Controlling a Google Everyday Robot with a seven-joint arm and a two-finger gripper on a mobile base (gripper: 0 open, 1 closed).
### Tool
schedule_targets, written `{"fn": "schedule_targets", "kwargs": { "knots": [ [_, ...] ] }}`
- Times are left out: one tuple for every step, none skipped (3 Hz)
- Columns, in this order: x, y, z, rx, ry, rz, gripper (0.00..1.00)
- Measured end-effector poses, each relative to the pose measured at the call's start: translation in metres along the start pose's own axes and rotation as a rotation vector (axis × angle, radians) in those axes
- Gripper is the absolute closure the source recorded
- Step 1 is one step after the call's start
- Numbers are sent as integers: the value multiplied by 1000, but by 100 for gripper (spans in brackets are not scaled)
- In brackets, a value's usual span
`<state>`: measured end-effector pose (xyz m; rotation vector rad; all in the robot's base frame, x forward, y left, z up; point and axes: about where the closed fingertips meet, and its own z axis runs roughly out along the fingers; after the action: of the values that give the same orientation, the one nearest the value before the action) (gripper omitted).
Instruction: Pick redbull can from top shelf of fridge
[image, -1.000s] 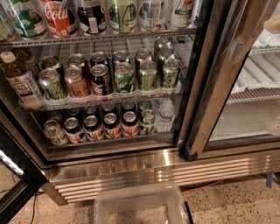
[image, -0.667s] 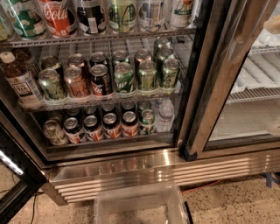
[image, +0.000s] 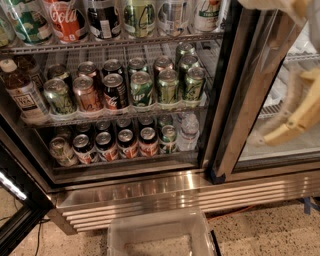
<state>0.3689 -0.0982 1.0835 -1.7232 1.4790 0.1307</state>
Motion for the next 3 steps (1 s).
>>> {"fn": "schedule_targets", "kwargs": {
  "knots": [
    [-79,-2,24,-2,-87,-155,0],
    [-80,-2,24,-2,-86,-155,0],
    [-73,-16,39,1,-52,-138,0]
  ]
}}
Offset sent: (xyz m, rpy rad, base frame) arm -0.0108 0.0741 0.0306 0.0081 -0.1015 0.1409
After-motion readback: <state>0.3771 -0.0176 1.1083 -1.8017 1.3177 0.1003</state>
